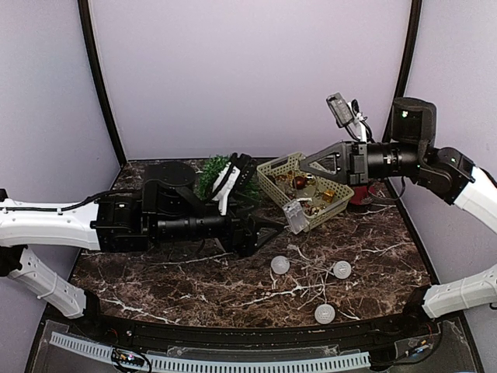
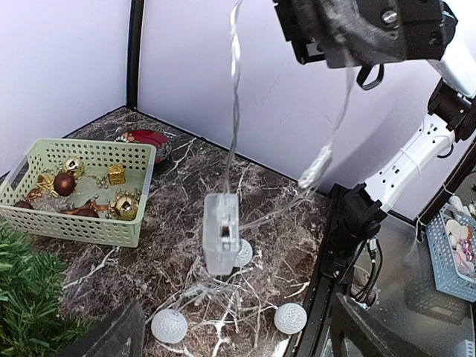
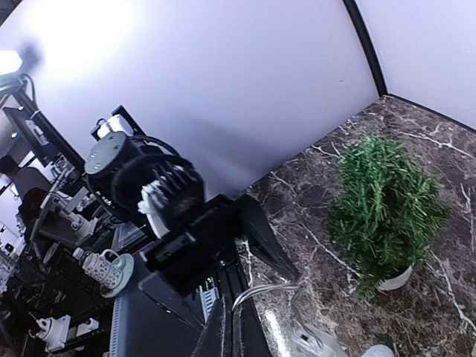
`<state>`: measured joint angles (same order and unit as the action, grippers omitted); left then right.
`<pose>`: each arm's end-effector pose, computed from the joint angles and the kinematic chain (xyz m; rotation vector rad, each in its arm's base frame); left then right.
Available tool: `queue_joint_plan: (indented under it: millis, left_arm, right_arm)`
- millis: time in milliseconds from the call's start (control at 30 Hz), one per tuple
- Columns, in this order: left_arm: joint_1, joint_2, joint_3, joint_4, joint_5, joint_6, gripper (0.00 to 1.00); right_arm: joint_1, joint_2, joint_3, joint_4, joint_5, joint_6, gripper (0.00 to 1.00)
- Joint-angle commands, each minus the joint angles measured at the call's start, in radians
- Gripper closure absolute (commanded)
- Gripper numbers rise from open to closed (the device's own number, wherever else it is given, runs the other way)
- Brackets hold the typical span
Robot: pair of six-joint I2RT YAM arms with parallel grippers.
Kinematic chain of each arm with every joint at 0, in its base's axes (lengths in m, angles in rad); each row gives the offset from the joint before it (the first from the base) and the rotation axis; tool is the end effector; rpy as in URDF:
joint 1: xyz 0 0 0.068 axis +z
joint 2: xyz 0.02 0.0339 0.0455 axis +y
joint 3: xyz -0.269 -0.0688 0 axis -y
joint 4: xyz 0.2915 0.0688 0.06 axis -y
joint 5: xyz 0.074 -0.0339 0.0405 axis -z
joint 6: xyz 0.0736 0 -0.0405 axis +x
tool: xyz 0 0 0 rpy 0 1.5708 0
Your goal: Decorate the small christmas tree
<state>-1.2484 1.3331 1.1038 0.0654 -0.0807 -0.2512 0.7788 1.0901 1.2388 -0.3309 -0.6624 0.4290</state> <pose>0.1322 -0.3771 0.3431 0.8280 1.6530 -1.0134 0.1852 0.2464 0.4306 -0.8558 1.7548 1.4186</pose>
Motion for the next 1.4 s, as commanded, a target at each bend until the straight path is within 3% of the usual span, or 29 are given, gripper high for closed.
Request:
queue_joint_plan:
  millis: [0,233,467,767,833,1367]
  left_arm:
    - [0.002,0.028,0.025,0.075,-0.002,0.053,0.11]
    - [0.001,0.101,0.059,0.139,-0.008,0.109,0.10]
    - [0.001,0.115,0.046,0.178,-0.133,0.140,0.11]
    - [0.001,0.112,0.004,0.303,-0.017,0.187,0.35]
    - [0.001,0.116,0.008,0.304,-0.019,0.198,0.45]
    - [0.002,0.137,0.000,0.356,0.034,0.193,0.61]
  right_arm:
    - [0.017,-0.027,0.026,0.141,-0.122,0.060,1.00]
    - [0.024,-0.042,0.027,0.190,-0.139,0.098,1.00]
    - [0.040,-0.038,0.023,0.243,-0.162,0.125,1.00]
    - [0.049,-0.032,0.022,0.255,-0.167,0.123,1.00]
    - [0.050,-0.030,0.022,0.256,-0.167,0.123,1.00]
    - [0.055,-0.030,-0.003,0.299,-0.180,0.141,1.00]
